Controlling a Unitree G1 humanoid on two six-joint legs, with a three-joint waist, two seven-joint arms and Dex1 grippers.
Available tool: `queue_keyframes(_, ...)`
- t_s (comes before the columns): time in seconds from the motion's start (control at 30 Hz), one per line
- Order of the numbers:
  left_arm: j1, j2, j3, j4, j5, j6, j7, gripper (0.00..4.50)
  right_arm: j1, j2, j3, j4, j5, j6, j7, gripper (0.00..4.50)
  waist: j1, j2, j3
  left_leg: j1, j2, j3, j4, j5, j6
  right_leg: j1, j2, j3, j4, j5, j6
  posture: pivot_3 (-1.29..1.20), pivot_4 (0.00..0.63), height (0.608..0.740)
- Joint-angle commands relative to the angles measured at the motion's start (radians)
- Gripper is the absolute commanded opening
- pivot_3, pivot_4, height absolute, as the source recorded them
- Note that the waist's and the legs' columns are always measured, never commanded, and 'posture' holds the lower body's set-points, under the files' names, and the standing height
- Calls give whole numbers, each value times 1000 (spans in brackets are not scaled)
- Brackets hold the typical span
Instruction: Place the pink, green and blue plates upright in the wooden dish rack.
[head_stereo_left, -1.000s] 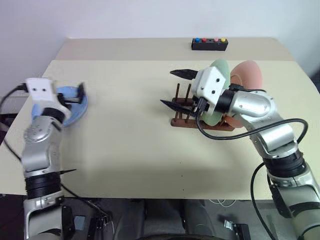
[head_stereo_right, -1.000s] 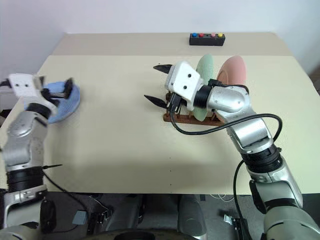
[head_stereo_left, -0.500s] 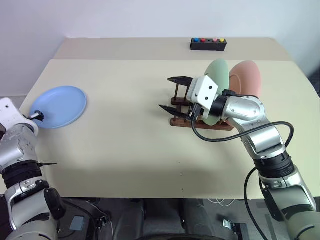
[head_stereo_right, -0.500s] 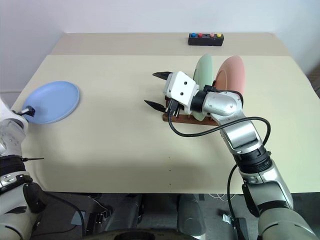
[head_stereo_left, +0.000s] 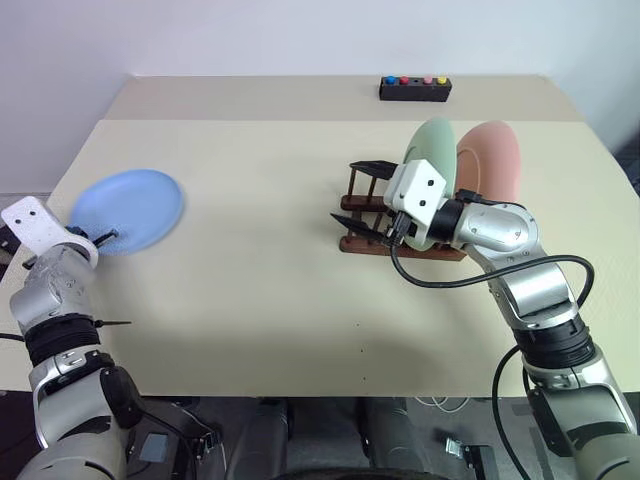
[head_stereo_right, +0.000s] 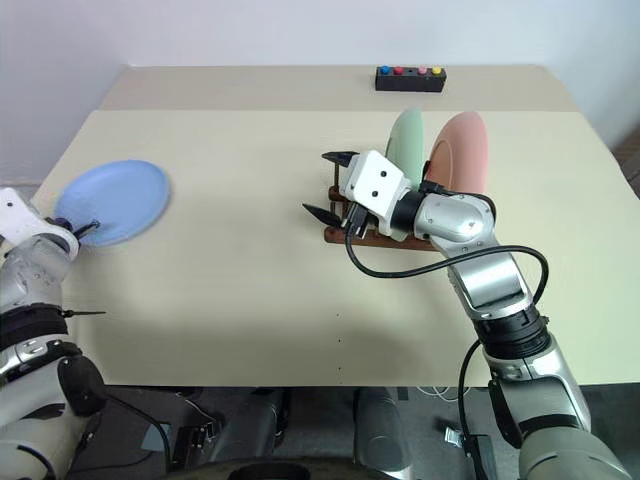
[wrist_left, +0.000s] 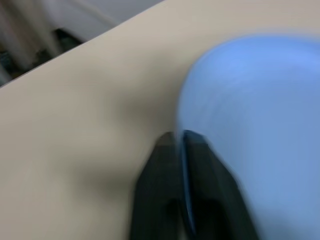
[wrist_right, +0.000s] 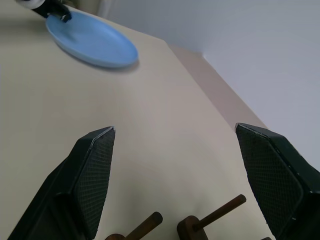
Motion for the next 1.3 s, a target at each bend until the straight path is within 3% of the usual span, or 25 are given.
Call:
queue_keyframes(0.03,-9,-43,-27,-146,-37,-9,-14,37,-7,1,-31,-46,2,-6,-2,3918,4,0,0,0,0,0,0,0,0,0,0,0,0,0,0,0,150,740)
queue_keyframes(0.2,-20,-135,-83,-340,-58,-102,-49,37,-14,6,-27,-39,-1,-11,-1,3918,2,-1,0,-1,0,0,1,0,-1,0,0,0,0,0,0,0,150,740)
queue_keyframes(0.33,-65,-192,-298,-524,28,-151,-86,37,-39,0,14,12,-88,-103,-2,3918,2,-1,0,-2,0,0,1,0,-1,-1,0,0,0,0,0,0,150,740)
queue_keyframes(0.63,-211,-327,-514,-662,120,-161,-55,37,-102,19,42,81,-294,-299,-100,3918,-4,-1,0,-3,0,0,2,1,-1,-2,0,0,-1,1,1,0,150,740)
queue_keyframes(0.97,-221,-396,-575,-702,122,-132,-83,37,-145,1,54,184,-473,-423,-173,3918,0,-1,0,-4,0,1,2,1,-1,-2,0,0,-1,1,1,0,150,740)
queue_keyframes(1.07,-220,-409,-572,-706,113,-122,-93,0,-140,0,54,199,-496,-437,-171,3100,-1,-1,0,-4,0,1,2,1,-1,-2,0,0,-1,1,1,0,150,740)
queue_keyframes(1.27,-212,-421,-559,-707,111,-100,-97,0,-134,9,48,206,-503,-455,-165,117,-2,-1,0,-4,0,1,2,1,-1,-2,0,0,-1,1,1,0,150,740)
queue_keyframes(1.3,-211,-421,-559,-708,112,-97,-99,0,-134,11,48,208,-504,-457,-165,52,-2,-1,0,-4,0,1,2,1,-1,-2,0,0,-1,1,1,0,150,740)
